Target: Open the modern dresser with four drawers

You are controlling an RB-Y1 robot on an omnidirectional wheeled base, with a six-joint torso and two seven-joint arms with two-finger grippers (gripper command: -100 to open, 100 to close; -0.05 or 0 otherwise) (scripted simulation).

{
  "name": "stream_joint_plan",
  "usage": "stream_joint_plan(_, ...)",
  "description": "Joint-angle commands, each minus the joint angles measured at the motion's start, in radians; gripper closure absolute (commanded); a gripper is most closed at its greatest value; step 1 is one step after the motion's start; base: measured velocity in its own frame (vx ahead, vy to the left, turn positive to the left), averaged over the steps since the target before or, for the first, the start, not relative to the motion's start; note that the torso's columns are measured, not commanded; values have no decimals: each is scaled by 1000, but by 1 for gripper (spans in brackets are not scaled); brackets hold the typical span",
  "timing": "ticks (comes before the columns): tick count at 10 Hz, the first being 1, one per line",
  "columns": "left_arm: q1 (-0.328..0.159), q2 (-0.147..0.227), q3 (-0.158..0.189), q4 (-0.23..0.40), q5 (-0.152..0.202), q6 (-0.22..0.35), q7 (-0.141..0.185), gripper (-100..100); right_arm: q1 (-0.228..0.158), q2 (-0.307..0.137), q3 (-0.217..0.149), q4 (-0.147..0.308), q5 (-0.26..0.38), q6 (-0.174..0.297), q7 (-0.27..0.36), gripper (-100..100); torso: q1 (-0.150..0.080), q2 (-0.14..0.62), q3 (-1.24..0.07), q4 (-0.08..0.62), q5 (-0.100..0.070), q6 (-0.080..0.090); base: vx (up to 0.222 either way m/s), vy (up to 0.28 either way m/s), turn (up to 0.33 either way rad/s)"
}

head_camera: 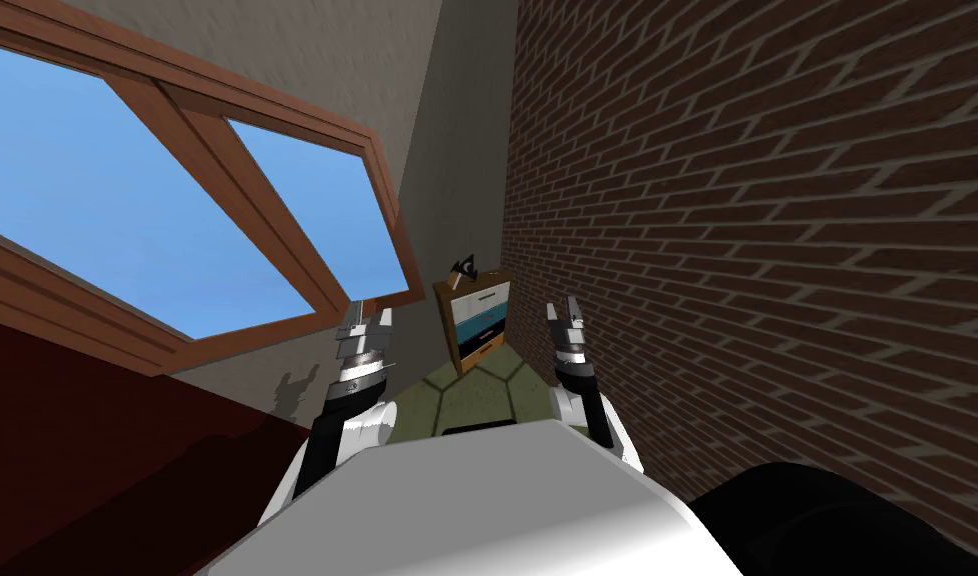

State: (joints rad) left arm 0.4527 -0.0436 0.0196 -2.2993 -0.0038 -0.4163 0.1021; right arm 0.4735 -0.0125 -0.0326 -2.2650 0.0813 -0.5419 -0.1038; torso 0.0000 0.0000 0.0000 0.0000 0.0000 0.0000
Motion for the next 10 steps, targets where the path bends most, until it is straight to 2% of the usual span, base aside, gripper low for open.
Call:
stream_joint_plan(1, 0, 0, 0, 0, 0, 0, 0, 0, 0, 0, 0, 0, 0, 0, 0, 0, 0, 40, -82, 41, 0, 0, 0, 0, 0)
stream_joint_plan(9, 0, 0, 0, 0, 0, 0, 0, 0, 0, 0, 0, 0, 0, 0, 0, 0, 0, 618, -1234, 617, 0, 0, 0, 0, 0)
stream_joint_plan(10, 0, 0, 0, 0, 0, 0, 0, 0, 3, -28, -2, -2, 10, 1, 17, -100, 0, 691, -1382, 691, 0, 0, 14, 1, 69)
